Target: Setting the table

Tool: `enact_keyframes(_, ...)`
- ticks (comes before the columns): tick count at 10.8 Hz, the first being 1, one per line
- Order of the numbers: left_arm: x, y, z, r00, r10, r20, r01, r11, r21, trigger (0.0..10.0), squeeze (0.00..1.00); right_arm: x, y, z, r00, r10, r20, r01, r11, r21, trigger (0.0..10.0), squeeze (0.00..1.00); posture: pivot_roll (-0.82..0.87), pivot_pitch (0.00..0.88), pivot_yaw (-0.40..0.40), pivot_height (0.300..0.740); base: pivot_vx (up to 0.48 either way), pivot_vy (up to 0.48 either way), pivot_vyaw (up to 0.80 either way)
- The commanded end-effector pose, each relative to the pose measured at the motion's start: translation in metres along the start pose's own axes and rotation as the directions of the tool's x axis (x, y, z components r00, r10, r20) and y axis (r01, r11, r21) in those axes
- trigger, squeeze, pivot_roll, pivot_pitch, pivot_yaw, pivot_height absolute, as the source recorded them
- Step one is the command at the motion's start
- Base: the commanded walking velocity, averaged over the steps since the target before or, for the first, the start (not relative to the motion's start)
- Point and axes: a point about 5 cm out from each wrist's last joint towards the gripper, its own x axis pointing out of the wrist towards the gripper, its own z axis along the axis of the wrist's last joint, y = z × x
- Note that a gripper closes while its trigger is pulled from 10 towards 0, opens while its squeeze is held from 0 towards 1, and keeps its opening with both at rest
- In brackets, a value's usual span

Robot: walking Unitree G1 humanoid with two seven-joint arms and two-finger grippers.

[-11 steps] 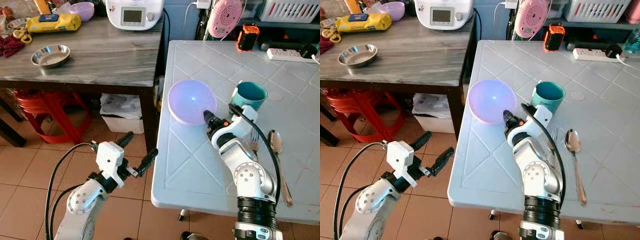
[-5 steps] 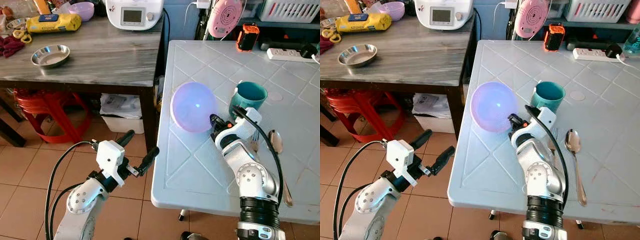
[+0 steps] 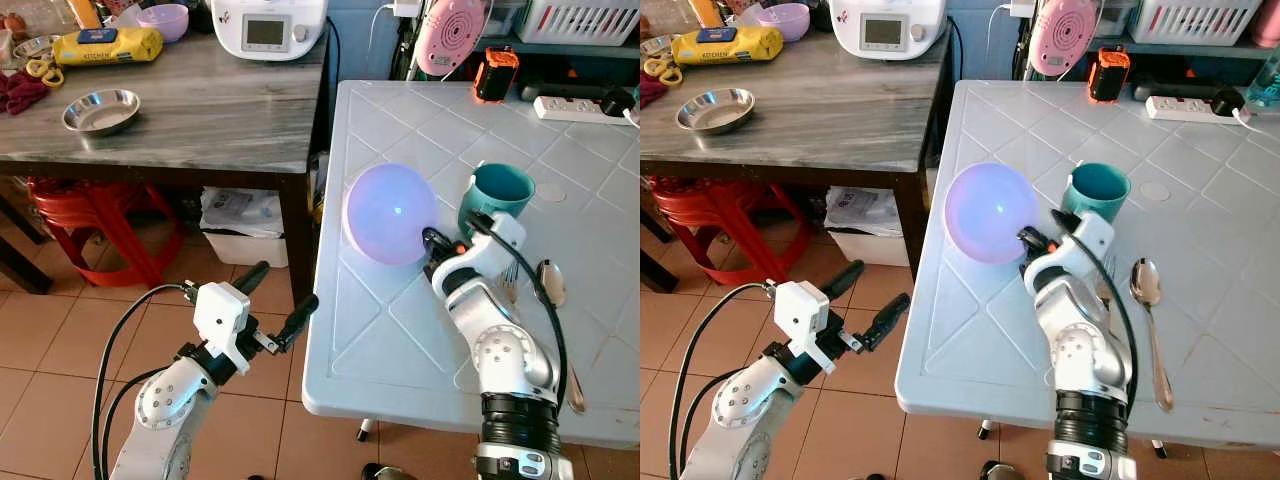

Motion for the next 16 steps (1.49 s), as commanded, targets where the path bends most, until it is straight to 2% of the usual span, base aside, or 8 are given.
enact_keyframes(1,-0.001,0.004,0.0,1.0,0.029,-0.003,-0.029,0.999,0.026,10.0,0.0,-0.003,0.013,0.01,0.997,0.057,0.061,-0.052,0.996,-0.066,0.0,0.0,-0.04,0.147,0.035,0.74,0.0,0.0,0.0)
enact_keyframes(3,0.003,0.017,0.003,0.987,0.159,0.007,-0.159,0.984,0.075,10.0,0.0,-0.009,0.025,0.02,0.981,0.128,0.145,-0.095,0.972,-0.214,0.0,0.0,-0.05,0.144,0.035,0.74,0.0,0.0,0.0)
enact_keyframes(4,0.006,0.022,0.0,0.975,0.222,0.002,-0.222,0.972,0.073,10.0,0.0,-0.012,0.026,0.024,0.973,0.137,0.187,-0.086,0.962,-0.259,0.6,0.0,-0.04,0.142,0.032,0.74,0.0,0.0,0.0)
enact_keyframes(5,0.007,0.024,-0.001,0.966,0.26,0.0,-0.26,0.963,0.067,10.0,0.0,-0.014,0.026,0.024,0.97,0.14,0.198,-0.084,0.96,-0.267,0.4,0.0,-0.05,0.141,0.032,0.74,0.0,0.0,0.0)
enact_keyframes(6,0.009,0.028,-0.002,0.946,0.324,-0.001,-0.323,0.944,0.071,10.0,0.0,-0.017,0.025,0.025,0.966,0.147,0.214,-0.079,0.952,-0.296,1.7,0.0,-0.05,0.137,0.03,0.74,0.0,0.0,0.0)
enact_keyframes(7,0.011,0.029,-0.003,0.939,0.345,-0.006,-0.344,0.938,0.053,10.0,0.0,-0.019,0.026,0.025,0.963,0.153,0.22,-0.079,0.946,-0.315,10.0,0.0,-0.05,0.136,0.027,0.74,0.0,0.0,0.0)
enact_keyframes(12,0.016,0.022,-0.009,0.942,0.336,-0.013,-0.336,0.942,0.027,10.0,0.0,-0.021,0.024,0.018,0.964,0.156,0.214,-0.076,0.936,-0.342,10.0,0.0,-0.05,0.137,0.022,0.74,0.0,0.0,-0.2)
enact_keyframes(16,0.016,0.021,-0.01,0.944,0.331,-0.013,-0.33,0.944,0.026,10.0,0.0,-0.022,0.024,0.016,0.965,0.156,0.21,-0.076,0.935,-0.346,10.0,0.0,-0.05,0.141,0.024,0.74,0.0,0.343,-0.59)
